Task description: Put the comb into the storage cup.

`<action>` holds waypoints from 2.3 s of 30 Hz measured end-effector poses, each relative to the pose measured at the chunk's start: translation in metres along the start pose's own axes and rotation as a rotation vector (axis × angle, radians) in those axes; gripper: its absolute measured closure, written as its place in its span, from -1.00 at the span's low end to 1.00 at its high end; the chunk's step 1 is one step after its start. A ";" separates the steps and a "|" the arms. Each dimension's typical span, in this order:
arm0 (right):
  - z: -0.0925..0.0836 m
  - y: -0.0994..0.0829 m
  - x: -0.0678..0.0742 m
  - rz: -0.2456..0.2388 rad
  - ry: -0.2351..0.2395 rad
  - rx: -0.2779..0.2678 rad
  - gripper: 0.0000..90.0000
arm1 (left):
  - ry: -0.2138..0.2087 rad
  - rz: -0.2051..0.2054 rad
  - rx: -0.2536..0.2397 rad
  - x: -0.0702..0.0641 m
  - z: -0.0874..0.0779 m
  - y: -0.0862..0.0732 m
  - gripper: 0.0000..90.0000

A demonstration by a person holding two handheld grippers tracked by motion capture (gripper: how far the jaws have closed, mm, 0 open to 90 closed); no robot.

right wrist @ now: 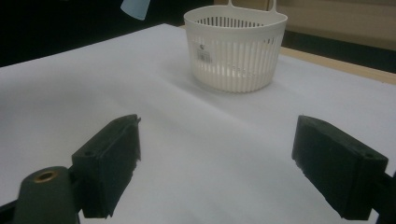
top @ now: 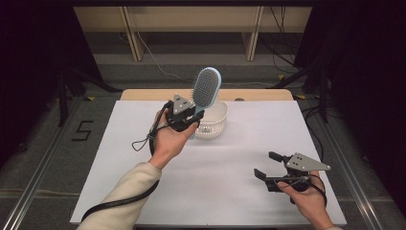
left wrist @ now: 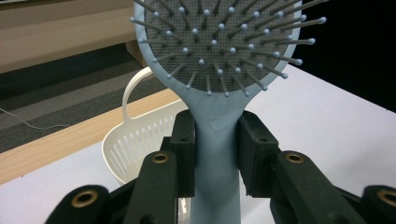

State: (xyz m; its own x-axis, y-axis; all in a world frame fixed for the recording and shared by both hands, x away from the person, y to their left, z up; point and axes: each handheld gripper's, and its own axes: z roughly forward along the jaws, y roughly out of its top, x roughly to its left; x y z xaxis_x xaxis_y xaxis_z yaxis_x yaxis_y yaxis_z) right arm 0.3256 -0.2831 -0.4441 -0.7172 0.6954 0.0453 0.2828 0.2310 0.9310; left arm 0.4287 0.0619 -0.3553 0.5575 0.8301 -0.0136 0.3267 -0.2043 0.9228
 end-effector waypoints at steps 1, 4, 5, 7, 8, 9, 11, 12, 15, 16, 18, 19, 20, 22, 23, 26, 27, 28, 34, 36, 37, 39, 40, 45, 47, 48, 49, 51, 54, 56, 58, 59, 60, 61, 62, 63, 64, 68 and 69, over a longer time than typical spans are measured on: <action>0.000 0.000 0.000 0.000 0.000 -0.002 -0.65 | 0.001 0.002 0.000 0.000 0.000 0.000 0.55; 0.000 0.000 0.000 -0.001 0.001 -0.001 -0.65 | 0.007 0.004 -0.005 0.001 0.001 0.000 0.54; 0.000 0.000 0.000 0.000 0.001 0.000 -0.65 | 0.012 0.004 -0.007 0.001 0.001 0.000 0.54; 0.000 0.000 0.000 -0.003 0.001 0.000 -0.65 | 0.012 0.004 -0.011 0.002 0.002 0.000 0.54; 0.000 0.000 0.000 -0.003 0.001 0.000 -0.65 | 0.013 0.004 -0.013 0.003 0.002 0.000 0.54; 0.000 0.000 0.000 -0.002 0.001 -0.001 -0.65 | 0.014 0.004 -0.017 0.003 0.002 0.000 0.54; 0.000 0.000 0.000 0.000 0.001 0.001 -0.65 | 0.016 0.003 -0.025 0.003 0.003 0.000 0.54; 0.000 0.000 0.000 0.000 0.001 0.001 -0.65 | 0.015 0.004 -0.028 0.003 0.003 0.001 0.54; 0.000 0.000 0.000 0.000 0.001 0.001 -0.65 | 0.017 0.005 -0.039 0.003 0.004 0.001 0.54; 0.000 0.000 0.000 0.000 0.001 0.001 -0.65 | 0.016 0.005 -0.040 0.003 0.005 0.001 0.54; 0.000 0.000 0.000 0.000 0.001 0.001 -0.64 | 0.015 0.004 -0.043 0.003 0.005 0.001 0.54; 0.000 0.000 0.000 0.001 0.001 0.000 -0.65 | 0.015 0.001 -0.046 0.003 0.006 0.001 0.54; 0.000 0.000 0.000 0.000 0.001 0.000 -0.65 | 0.013 -0.001 -0.047 0.003 0.006 0.001 0.54; 0.000 0.000 0.000 0.000 0.001 0.000 -0.65 | 0.012 -0.006 -0.052 0.003 0.007 0.002 0.55; 0.000 0.000 0.000 0.000 0.001 0.001 -0.65 | 0.012 -0.008 -0.053 0.003 0.007 0.002 0.54; 0.000 0.000 0.000 0.000 0.001 0.001 -0.65 | 0.011 -0.007 -0.059 0.003 0.008 0.003 0.54; 0.000 0.000 0.000 0.001 0.001 0.000 -0.65 | 0.010 -0.009 -0.061 0.003 0.008 0.003 0.54; 0.000 0.000 0.000 0.001 0.001 0.000 -0.65 | 0.010 -0.010 -0.062 0.003 0.008 0.003 0.55; 0.000 0.000 0.000 0.001 0.001 0.000 -0.65 | 0.001 -0.020 -0.071 0.003 0.009 0.006 0.54; 0.000 0.000 0.000 0.001 0.001 0.001 -0.65 | 0.002 -0.022 -0.075 0.003 0.010 0.006 0.54; 0.000 0.000 0.000 0.001 0.001 0.000 -0.65 | 0.003 -0.022 -0.076 0.003 0.010 0.006 0.54; 0.000 0.000 0.000 0.002 0.001 0.001 -0.65 | 0.005 -0.020 -0.079 0.003 0.011 0.007 0.54; 0.000 0.000 0.000 0.002 0.001 0.002 -0.65 | 0.006 -0.022 -0.080 0.003 0.011 0.007 0.54; 0.000 0.000 0.000 0.003 0.000 0.003 -0.65 | 0.006 -0.029 -0.090 0.004 0.013 0.009 0.54; 0.000 0.000 0.000 0.002 0.000 0.001 -0.65 | 0.007 -0.035 -0.094 0.003 0.015 0.010 0.55; 0.000 0.000 0.000 0.003 0.000 0.001 -0.65 | 0.007 -0.036 -0.094 0.003 0.015 0.010 0.54; 0.000 0.000 0.000 0.005 0.001 0.001 -0.65 | 0.006 -0.035 -0.095 0.003 0.016 0.010 0.55; 0.000 0.000 0.000 0.006 0.001 0.001 -0.65 | 0.007 -0.039 -0.096 0.003 0.017 0.011 0.55; 0.000 0.000 0.000 0.004 -0.001 0.004 -0.65 | 0.006 -0.040 -0.099 0.002 0.019 0.011 0.54; 0.000 0.000 0.000 0.006 -0.001 0.003 -0.65 | 0.007 -0.041 -0.099 0.001 0.020 0.011 0.55; 0.000 0.000 0.000 0.005 0.000 0.003 -0.65 | 0.008 -0.041 -0.098 0.001 0.021 0.012 0.55; 0.000 0.000 0.000 0.005 0.000 0.004 -0.65 | 0.008 -0.042 -0.098 0.001 0.021 0.012 0.54; 0.000 0.000 0.000 0.006 -0.001 0.003 -0.65 | 0.008 -0.044 -0.099 0.001 0.021 0.012 0.55; 0.000 0.000 0.000 0.007 -0.001 0.002 -0.65 | 0.008 -0.046 -0.100 0.001 0.022 0.012 0.54; 0.000 0.000 0.000 0.008 -0.001 0.005 -0.65 | 0.008 -0.043 -0.099 0.002 0.022 0.012 0.54; 0.000 0.000 0.000 0.007 -0.001 0.005 -0.65 | 0.009 -0.044 -0.099 0.002 0.023 0.012 0.55; 0.000 0.000 0.000 0.007 -0.001 0.005 -0.65 | 0.010 -0.045 -0.099 0.002 0.023 0.012 0.54; 0.000 0.000 0.000 0.008 -0.001 0.005 -0.65 | 0.012 -0.043 -0.100 0.004 0.025 0.013 0.55; 0.000 0.000 0.000 0.009 -0.001 0.004 -0.65 | 0.013 -0.042 -0.100 0.004 0.026 0.013 0.54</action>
State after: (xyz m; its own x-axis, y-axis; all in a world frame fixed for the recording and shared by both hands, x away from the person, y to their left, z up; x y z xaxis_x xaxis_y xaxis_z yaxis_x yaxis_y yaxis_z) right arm 0.3255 -0.2832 -0.4445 -0.7139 0.6982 0.0528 0.2917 0.2280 0.9289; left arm 0.4545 0.0491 -0.3532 0.5346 0.8437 -0.0486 0.2717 -0.1172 0.9552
